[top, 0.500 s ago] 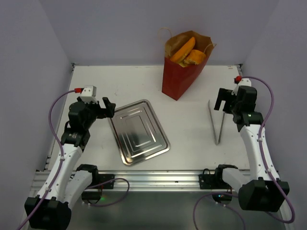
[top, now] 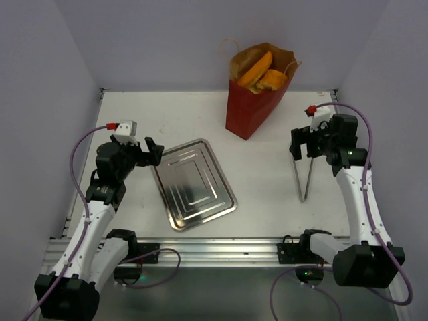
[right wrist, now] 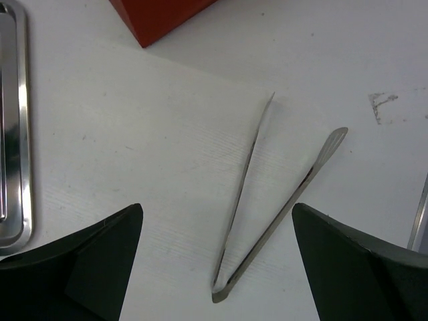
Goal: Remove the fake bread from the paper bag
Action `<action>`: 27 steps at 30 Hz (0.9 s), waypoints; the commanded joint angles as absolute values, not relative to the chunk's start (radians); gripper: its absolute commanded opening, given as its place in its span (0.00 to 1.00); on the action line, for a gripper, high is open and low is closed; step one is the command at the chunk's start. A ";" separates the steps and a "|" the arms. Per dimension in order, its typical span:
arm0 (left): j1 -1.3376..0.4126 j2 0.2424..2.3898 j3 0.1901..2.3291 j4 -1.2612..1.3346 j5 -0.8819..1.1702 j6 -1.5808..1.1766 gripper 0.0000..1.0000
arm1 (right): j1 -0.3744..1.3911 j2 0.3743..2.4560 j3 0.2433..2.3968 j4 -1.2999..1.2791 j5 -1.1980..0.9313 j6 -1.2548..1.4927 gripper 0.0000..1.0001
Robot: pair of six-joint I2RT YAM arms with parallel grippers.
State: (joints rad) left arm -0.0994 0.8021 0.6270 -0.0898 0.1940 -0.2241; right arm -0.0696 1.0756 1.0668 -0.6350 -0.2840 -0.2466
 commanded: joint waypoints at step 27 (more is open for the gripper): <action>-0.112 0.782 0.630 -0.018 0.316 -0.227 1.00 | -0.267 1.635 1.134 -0.664 -0.090 -0.058 0.90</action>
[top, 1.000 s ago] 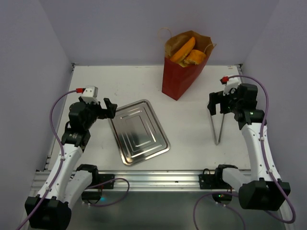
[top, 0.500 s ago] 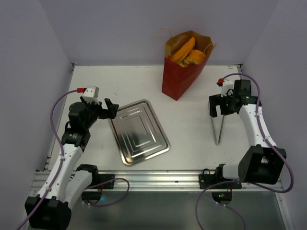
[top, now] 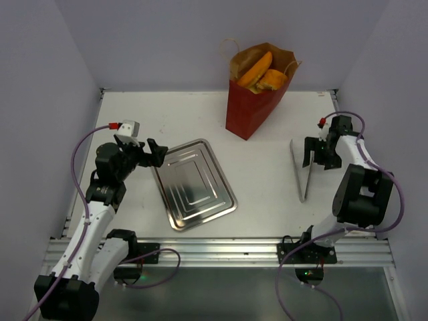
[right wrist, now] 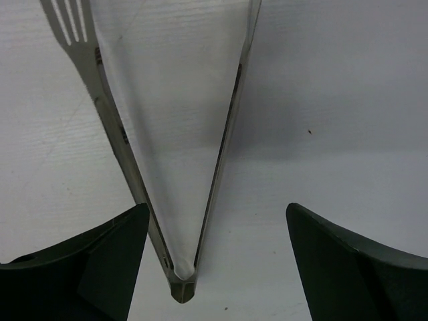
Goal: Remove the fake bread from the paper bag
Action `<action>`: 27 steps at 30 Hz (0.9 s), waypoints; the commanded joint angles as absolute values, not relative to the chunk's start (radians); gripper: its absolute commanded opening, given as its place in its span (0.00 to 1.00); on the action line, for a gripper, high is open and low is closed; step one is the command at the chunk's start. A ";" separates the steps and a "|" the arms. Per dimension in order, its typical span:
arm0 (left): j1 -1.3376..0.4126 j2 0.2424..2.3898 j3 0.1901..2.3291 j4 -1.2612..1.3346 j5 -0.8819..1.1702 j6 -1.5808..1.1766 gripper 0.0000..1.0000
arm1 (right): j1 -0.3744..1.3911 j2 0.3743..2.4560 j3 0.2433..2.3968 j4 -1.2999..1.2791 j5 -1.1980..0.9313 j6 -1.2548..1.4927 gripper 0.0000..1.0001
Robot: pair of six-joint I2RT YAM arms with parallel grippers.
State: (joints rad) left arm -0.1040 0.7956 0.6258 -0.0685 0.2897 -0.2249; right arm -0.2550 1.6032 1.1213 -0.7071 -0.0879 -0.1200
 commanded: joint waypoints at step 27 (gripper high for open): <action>-0.115 0.793 0.623 0.021 0.400 -0.224 1.00 | -0.268 1.832 1.195 -0.577 -0.101 0.023 0.49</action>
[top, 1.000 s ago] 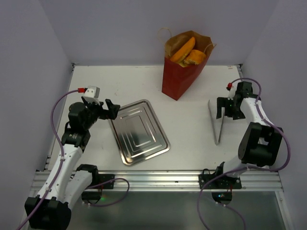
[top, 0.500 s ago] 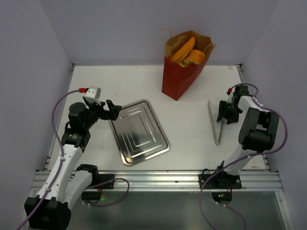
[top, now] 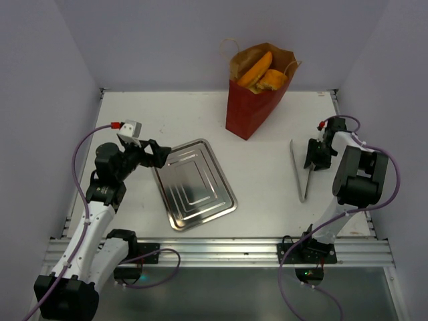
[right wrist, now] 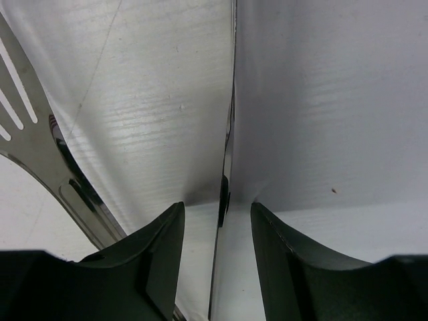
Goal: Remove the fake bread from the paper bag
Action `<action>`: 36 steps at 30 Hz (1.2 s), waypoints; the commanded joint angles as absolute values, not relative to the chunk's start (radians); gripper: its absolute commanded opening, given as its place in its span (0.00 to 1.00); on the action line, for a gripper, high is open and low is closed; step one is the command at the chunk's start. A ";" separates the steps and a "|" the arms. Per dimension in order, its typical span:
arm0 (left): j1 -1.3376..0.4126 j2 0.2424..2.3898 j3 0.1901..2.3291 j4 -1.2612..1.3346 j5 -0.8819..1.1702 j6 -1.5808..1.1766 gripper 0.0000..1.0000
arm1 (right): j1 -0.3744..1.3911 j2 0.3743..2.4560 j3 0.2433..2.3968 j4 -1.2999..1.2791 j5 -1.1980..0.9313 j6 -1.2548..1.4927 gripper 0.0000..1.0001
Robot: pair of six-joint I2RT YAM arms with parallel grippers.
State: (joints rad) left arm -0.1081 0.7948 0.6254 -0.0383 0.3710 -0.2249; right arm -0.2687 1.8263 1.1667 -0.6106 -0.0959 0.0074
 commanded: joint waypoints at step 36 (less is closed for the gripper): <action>-0.542 0.966 0.377 0.817 0.727 -0.825 1.00 | -0.239 1.427 1.092 -0.696 -0.780 -0.069 0.00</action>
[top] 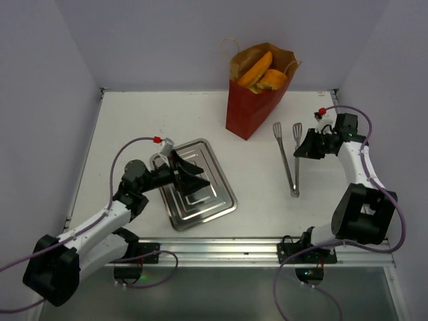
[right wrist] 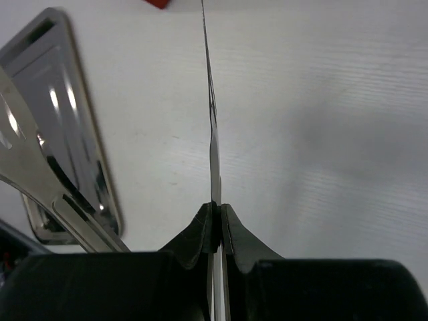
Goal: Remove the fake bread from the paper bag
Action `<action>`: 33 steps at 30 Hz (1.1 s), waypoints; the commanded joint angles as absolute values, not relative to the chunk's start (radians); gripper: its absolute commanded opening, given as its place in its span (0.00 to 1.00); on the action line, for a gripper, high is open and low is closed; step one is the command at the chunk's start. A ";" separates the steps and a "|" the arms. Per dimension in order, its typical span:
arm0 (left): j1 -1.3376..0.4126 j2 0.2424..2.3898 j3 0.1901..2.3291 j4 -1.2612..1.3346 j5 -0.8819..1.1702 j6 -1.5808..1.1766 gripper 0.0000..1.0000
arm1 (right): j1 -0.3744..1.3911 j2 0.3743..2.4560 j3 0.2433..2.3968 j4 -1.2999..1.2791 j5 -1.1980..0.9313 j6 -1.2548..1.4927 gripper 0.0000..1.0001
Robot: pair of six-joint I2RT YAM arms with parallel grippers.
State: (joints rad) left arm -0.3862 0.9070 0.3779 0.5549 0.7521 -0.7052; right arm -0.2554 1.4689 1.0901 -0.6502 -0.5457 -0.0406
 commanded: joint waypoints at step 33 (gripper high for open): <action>-0.933 1.828 0.885 1.385 0.537 -0.996 0.75 | -0.081 1.178 0.919 -0.431 -1.172 0.175 0.00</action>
State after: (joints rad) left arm -0.9257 1.8114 0.8421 1.2781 0.5652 -1.0191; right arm -0.0891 1.2102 0.9367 -0.4892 -1.1202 0.1432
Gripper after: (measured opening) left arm 0.759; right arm 0.080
